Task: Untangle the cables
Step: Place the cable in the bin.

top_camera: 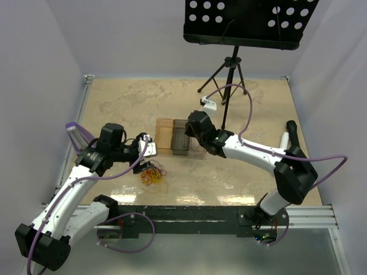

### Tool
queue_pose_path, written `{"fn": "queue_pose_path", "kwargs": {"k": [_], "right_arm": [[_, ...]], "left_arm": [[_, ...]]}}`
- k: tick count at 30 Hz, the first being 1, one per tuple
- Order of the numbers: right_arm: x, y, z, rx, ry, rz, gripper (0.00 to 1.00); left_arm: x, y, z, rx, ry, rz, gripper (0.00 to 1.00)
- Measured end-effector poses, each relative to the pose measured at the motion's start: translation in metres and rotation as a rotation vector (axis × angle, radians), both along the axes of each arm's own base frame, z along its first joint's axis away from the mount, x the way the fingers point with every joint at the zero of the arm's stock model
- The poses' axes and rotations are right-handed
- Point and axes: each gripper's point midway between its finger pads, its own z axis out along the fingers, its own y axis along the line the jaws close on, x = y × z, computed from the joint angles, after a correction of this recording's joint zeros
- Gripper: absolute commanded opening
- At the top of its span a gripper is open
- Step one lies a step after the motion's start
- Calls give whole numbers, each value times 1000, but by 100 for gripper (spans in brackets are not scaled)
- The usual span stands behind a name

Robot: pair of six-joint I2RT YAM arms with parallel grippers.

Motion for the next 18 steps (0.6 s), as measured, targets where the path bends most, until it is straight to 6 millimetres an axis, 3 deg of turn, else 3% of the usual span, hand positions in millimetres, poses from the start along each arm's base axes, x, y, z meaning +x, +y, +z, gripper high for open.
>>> {"fn": "queue_pose_path", "kwargs": {"k": [4,7,13,18], "right_arm": [[-15,4,-51,62,106,73,0],[-16,6,-69,120,154,109,0],[4,8,-53,271,140,126,0],[22,-14,-50,319,139,67,0]], "left_arm": [[0,0,0,0,-2,0,77],[-1,1,2,-2,-10,1,77],[-2,1,5,-6,-21,1,77],[-3,2,5,-5,-21,2,77]]}}
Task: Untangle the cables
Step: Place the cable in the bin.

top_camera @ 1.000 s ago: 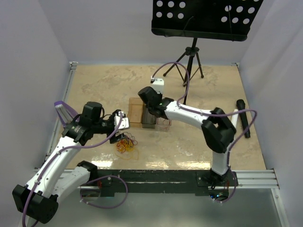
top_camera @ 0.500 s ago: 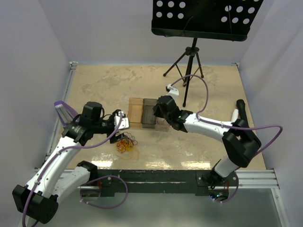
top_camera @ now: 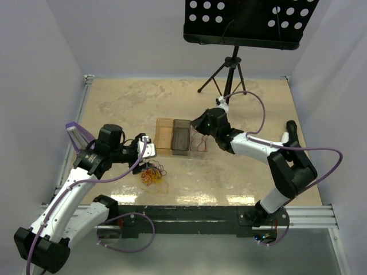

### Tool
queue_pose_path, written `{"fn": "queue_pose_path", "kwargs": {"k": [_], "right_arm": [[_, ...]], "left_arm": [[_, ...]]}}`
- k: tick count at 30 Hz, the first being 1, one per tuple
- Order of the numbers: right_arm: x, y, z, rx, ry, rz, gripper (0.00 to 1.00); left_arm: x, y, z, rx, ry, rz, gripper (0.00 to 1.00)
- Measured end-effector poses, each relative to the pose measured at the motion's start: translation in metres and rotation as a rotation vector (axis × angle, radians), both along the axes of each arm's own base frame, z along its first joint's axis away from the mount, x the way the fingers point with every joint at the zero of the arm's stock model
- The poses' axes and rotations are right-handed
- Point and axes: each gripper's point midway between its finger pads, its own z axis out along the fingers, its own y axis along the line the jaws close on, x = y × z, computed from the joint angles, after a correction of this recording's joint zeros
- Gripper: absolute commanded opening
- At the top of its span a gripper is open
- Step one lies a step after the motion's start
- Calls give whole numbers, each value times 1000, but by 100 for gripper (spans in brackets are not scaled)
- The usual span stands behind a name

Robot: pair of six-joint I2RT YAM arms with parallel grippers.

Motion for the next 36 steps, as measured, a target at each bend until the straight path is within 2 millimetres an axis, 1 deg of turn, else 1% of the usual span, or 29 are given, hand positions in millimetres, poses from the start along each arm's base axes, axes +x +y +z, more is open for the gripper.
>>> {"fn": "queue_pose_path", "kwargs": {"k": [3,6,12,15,18,23,26,30,33,36], "right_arm": [[6,-11,-3,8,13,-28,0],[5,-14,-8,24,36,-27,0],[0,-12,-38,23,105,-5,0],[-3,-10,-47,14,127,13,0],[-7,-3,-45,20,119,58,0],[-16,16,-36,35,93,149,0],[-20,25,-30,66,82,196,0],[-21,35,-16,132,52,233,0],[-22,37,-12,170,43,239,0],[-23,31,-18,191,57,227,0]], "left_arm": [[0,0,0,0,0,0,77],[0,0,0,0,0,0,77],[0,1,0,3,-1,3,77],[1,1,0,5,-2,5,77],[1,1,-1,5,-1,5,77],[1,1,-2,7,4,5,77],[1,1,-2,7,6,5,77],[1,1,-2,8,6,5,77],[1,1,-2,8,6,5,77],[1,1,-2,7,5,5,77]]}}
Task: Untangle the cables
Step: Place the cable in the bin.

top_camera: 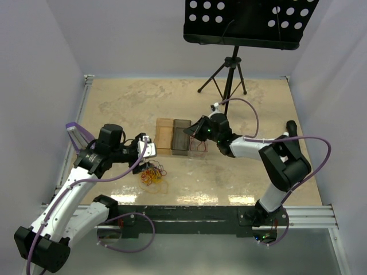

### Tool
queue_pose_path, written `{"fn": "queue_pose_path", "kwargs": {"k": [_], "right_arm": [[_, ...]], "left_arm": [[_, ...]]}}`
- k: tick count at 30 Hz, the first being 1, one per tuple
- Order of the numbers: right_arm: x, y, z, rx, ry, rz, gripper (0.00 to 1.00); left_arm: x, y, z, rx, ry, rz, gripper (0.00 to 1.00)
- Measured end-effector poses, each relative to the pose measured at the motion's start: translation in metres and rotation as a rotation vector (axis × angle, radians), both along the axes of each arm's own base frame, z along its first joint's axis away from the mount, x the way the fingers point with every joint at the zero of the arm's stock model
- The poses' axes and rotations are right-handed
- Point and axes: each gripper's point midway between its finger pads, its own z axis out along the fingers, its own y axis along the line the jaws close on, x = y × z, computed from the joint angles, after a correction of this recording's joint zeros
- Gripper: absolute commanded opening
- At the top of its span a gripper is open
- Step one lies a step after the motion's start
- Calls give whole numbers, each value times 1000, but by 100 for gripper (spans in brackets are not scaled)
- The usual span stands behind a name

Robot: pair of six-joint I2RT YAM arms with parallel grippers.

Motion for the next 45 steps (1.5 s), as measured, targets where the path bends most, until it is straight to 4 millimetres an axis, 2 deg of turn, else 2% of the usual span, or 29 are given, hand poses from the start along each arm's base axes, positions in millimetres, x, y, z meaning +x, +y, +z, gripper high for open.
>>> {"fn": "queue_pose_path", "kwargs": {"k": [7,11,18,24,30,34,37,42,45], "right_arm": [[6,-45,-13,35,53,-100,0],[11,-58,-13,61,61,-133,0],[12,-58,-12,76,68,-141,0],[21,-71,-24,-20,95,-211,0],[37,-78,-17,-123,69,-254,0],[44,-72,-12,-173,50,-252,0],[45,-66,-21,-218,59,-251,0],[35,-59,-50,-313,109,-240,0],[30,-57,-58,-351,124,-238,0]], "left_arm": [[0,0,0,0,0,0,77],[0,0,0,0,0,0,77],[0,0,1,-1,-3,0,77],[0,0,1,-2,-6,0,77],[0,0,1,-2,-5,0,77],[0,0,1,-1,-2,0,77],[0,0,1,-1,-3,0,77],[0,0,0,-1,-3,0,77],[0,0,0,-1,-2,0,77]]}}
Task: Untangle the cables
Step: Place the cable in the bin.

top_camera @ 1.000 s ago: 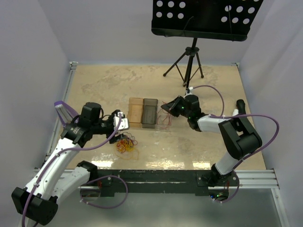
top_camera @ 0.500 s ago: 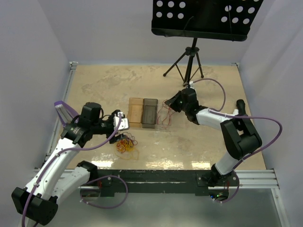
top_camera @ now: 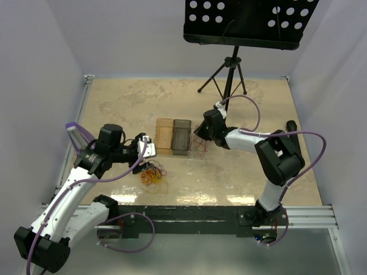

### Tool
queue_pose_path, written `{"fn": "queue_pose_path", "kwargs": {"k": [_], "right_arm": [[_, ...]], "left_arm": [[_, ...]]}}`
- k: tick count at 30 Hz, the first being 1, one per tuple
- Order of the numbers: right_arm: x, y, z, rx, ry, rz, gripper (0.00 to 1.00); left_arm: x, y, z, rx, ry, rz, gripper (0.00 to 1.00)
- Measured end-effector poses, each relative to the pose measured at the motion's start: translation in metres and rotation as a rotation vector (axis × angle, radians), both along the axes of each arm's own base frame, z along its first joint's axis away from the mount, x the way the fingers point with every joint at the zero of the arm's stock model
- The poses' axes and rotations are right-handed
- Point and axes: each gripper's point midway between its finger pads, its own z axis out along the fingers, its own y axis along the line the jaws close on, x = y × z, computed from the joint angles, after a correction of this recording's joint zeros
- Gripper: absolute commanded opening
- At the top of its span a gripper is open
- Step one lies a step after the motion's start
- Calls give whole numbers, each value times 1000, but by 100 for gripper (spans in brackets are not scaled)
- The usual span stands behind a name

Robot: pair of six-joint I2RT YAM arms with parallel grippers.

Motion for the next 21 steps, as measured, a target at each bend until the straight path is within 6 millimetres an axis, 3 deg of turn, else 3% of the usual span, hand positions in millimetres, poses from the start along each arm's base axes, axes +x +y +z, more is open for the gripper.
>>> {"fn": "queue_pose_path", "kwargs": {"k": [4,7,12,17,21], "right_arm": [[-1,0,-1,-31,4,-4,3],[3,0,6,-54,-8,-8,23],[4,-1,26,-94,-43,-9,39],[1,-3,44,-104,-75,-6,43],[-2,-3,44,-114,-71,1,38]], "left_arm": [[0,0,0,0,0,0,77],[0,0,0,0,0,0,77],[0,0,0,0,0,0,77],[0,0,0,0,0,0,78],[0,0,0,-1,-1,0,78]]}}
